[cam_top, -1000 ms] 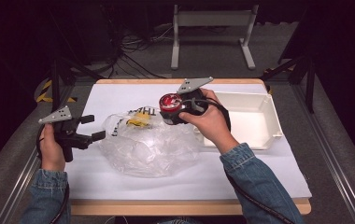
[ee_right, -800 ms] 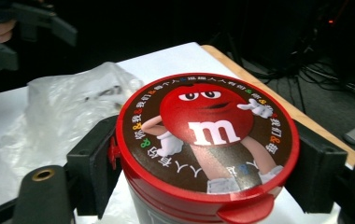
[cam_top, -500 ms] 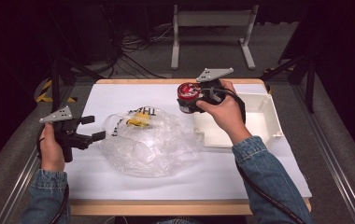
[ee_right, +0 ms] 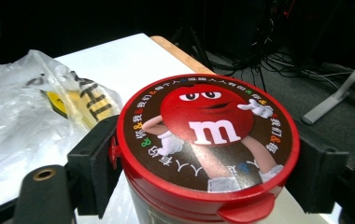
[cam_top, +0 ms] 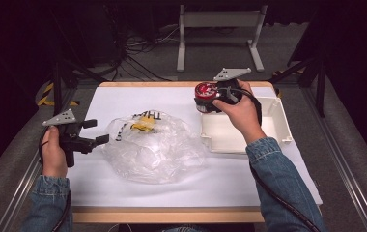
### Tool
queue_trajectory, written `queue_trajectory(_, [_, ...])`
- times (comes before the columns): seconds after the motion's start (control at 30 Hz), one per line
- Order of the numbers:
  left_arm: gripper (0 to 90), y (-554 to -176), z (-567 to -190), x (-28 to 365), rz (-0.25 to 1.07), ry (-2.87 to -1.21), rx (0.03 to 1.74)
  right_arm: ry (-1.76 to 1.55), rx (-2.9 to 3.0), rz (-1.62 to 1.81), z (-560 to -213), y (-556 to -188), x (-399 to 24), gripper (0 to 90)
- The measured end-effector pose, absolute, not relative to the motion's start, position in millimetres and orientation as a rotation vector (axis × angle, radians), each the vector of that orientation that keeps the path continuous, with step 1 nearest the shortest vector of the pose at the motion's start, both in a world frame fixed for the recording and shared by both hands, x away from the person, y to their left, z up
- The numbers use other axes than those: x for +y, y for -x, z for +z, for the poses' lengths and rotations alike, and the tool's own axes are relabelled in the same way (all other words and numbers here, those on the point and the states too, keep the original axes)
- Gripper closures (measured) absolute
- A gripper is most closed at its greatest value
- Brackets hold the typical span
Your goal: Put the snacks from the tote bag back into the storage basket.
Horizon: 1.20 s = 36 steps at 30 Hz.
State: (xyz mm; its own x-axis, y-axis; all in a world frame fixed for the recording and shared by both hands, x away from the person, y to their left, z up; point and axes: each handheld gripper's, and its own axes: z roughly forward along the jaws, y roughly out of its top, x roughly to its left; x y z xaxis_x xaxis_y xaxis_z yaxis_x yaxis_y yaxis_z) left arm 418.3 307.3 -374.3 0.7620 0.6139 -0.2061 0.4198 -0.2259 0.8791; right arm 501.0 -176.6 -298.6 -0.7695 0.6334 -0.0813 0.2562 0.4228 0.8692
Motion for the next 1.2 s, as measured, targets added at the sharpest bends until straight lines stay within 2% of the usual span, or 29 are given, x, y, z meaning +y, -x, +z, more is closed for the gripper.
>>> queue_trajectory(0.37, [4.3,-419.4,-375.3,307.2,0.244,-1.877,0.794,-0.787,2.259,1.301,-310.1,-510.5,-192.7,22.0])
queue_trajectory(1.2, [4.3,-419.4,-376.9,305.2,0.235,-1.899,0.797,-0.858,2.235,1.258,-361.0,-525.4,-210.5,22.1])
